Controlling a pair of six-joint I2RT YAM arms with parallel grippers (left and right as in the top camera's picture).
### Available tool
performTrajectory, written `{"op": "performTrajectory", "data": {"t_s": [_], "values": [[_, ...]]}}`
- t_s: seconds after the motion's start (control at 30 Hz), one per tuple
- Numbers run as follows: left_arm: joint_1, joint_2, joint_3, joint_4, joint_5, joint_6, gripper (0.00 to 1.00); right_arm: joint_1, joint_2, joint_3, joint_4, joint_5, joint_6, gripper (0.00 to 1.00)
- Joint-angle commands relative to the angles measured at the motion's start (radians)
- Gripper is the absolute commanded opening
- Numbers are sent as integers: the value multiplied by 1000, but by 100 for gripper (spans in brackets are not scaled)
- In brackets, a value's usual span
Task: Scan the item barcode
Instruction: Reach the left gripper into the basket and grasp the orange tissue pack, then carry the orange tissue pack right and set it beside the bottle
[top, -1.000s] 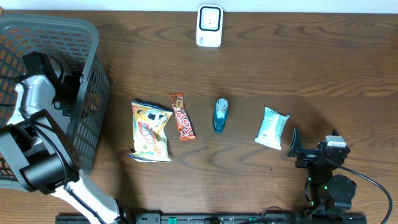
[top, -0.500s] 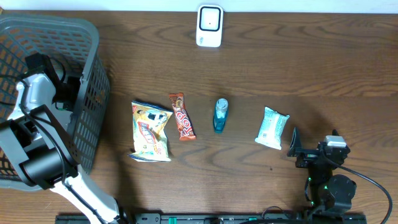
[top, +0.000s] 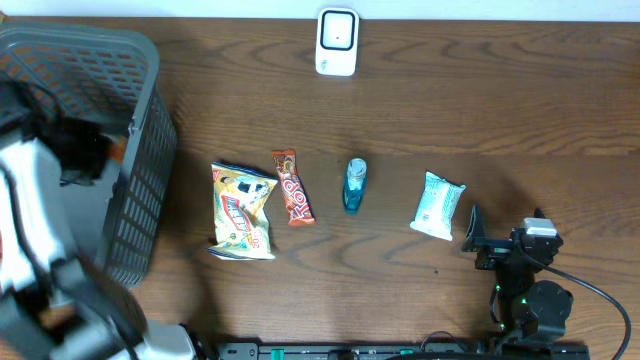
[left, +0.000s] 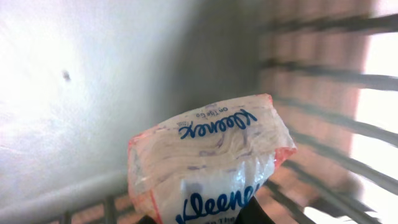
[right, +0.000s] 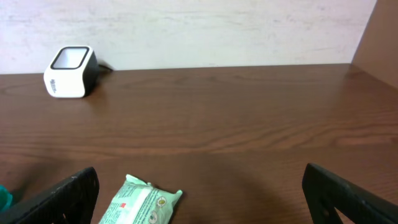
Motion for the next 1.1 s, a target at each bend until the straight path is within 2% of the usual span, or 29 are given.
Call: {"op": "performTrajectory", "data": {"t_s": [0.0, 0.2, 0.33, 0.43, 0.63, 0.73, 1.07], "values": [[-5, -193, 11, 26, -79, 16, 7, 8, -5, -3, 0, -2, -11, 99], [-115, -463, 11, 132, -61, 16, 7, 8, -5, -3, 0, -2, -11, 99], [-327, -557, 11, 176, -62, 22, 7, 8, -5, -3, 0, -2, -11, 99], [-525, -553, 10, 217, -62, 87, 7, 8, -5, -3, 0, -2, -11, 99], [-906, -417, 10, 336, -114, 222, 7, 8, -5, -3, 0, -2, -11, 99], [-1056, -306, 10, 383, -195, 225, 7, 8, -5, -3, 0, -2, -11, 99], [-1347, 66, 10, 462, -442, 217, 7, 8, -5, -3, 0, -2, -11, 99]]}}
